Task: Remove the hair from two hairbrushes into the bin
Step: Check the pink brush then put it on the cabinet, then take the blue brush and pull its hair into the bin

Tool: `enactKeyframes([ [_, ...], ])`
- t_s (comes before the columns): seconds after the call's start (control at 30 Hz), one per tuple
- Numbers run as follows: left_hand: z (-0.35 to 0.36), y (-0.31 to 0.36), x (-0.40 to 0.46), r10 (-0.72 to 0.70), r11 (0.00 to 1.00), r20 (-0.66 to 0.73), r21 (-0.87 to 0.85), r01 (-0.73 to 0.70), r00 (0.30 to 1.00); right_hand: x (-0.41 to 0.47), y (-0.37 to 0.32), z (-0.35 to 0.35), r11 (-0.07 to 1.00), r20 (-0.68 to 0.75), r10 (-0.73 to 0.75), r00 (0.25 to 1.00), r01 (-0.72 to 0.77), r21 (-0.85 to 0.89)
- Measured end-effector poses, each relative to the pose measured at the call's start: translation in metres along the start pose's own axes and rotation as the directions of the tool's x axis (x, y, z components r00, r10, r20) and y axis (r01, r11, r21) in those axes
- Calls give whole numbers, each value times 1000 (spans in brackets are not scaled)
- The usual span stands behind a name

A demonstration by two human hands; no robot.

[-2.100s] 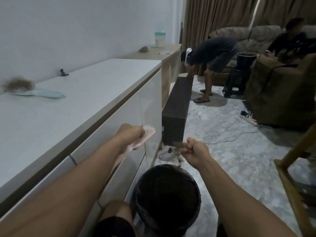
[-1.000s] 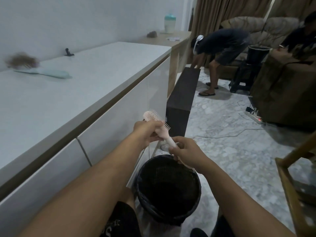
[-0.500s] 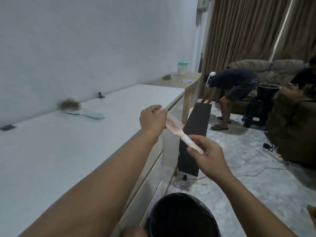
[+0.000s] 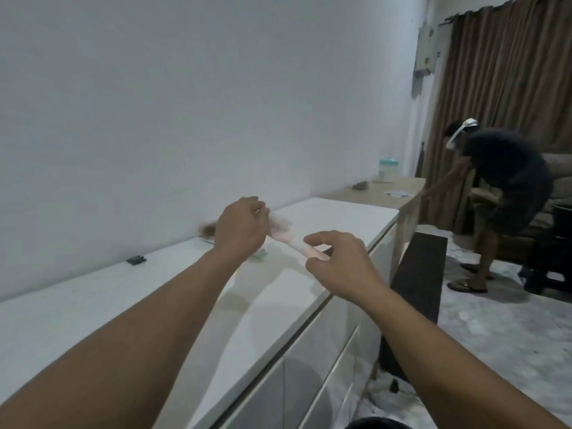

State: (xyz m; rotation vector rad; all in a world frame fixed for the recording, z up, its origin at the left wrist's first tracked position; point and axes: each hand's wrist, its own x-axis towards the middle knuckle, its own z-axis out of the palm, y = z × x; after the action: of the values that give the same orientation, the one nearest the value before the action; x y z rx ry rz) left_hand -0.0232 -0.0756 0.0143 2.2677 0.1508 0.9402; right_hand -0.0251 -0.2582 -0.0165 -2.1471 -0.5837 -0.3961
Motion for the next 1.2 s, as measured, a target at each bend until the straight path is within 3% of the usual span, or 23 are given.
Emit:
enactKeyframes([
  [0.17,-38,-68,14,-58,978,13,202,54,998,21,-39,56,999,175,-52,983,49,21],
  [0.33,-57,-126,14,-106,937,43,337,85,993,28,-63,107,997,244,-82,966,79,21],
  [0.63,-63,-174,9,-214,918,99,360,165,972,47,-67,164,991,292,-125,948,133,-7],
  [0.87,-62,-183,13,-221,921,118,352,168,968,60,-53,180,984,323,-142,936,170,-60],
  [1.07,-55,-183,12,-225,886,81,431,170,971,86,-50,175,997,85,5,996,2,-83],
  [1.2,-54,-183,9,-182,887,72,442,132,981,102,-34,168,949,105,100,989,-63,-307],
])
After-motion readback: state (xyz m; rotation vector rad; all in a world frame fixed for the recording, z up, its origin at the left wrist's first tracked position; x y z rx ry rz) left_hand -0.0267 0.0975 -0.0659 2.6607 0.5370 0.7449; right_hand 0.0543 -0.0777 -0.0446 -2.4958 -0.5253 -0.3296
